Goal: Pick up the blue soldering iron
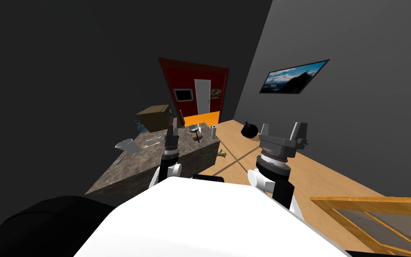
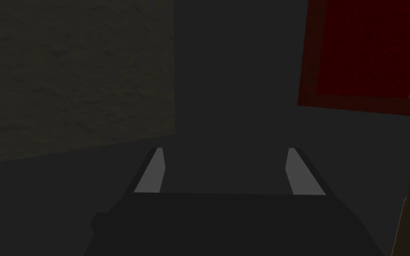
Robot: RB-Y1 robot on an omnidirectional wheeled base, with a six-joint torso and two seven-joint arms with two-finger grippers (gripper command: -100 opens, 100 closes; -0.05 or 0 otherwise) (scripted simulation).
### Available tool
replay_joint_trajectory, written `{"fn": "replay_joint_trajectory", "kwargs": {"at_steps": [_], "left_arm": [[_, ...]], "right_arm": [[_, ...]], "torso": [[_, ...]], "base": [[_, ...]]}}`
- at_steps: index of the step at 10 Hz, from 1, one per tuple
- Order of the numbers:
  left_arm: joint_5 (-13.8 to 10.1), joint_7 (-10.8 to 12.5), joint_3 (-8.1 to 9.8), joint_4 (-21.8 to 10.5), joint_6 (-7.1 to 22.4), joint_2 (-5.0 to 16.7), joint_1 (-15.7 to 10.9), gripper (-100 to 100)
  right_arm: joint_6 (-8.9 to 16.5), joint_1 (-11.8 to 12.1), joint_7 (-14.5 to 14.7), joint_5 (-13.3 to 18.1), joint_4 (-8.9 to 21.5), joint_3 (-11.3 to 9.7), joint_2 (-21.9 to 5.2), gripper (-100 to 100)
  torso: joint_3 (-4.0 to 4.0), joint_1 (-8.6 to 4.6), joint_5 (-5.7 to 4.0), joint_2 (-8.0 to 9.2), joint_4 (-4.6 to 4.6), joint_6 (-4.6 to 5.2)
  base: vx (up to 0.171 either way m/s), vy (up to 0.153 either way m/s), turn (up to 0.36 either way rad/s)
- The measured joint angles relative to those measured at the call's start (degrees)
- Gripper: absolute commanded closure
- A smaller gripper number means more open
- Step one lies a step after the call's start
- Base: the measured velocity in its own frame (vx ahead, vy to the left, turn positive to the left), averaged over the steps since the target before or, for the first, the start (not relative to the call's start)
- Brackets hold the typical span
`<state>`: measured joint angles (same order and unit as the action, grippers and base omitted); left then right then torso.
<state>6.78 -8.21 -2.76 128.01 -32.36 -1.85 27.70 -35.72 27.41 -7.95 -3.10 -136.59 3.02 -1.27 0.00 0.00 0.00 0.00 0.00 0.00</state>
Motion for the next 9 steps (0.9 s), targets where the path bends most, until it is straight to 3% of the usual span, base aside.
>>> {"fn": "replay_joint_trajectory", "kwargs": {"at_steps": [5,9], "left_arm": [[-3.3,-1.2,-0.83,-3.4,4.2,6.3,-4.8,-100],[-7.2,-2.9,-2.93,-8.5,10.1,12.2,-10.4,-100]], "right_arm": [[0.0,0.0,0.0,0.0,0.0,0.0,0.0,0],[0.0,0.0,0.0,0.0,0.0,0.0,0.0,0]], "torso": [[0.23,-0.03,-0.01,0.39,0.09,0.01],[-0.02,-0.01,0.00,-0.04,0.00,0.00]], "base": [[-0.101,-0.017,-0.065],[-0.010,-0.006,-0.023]]}}
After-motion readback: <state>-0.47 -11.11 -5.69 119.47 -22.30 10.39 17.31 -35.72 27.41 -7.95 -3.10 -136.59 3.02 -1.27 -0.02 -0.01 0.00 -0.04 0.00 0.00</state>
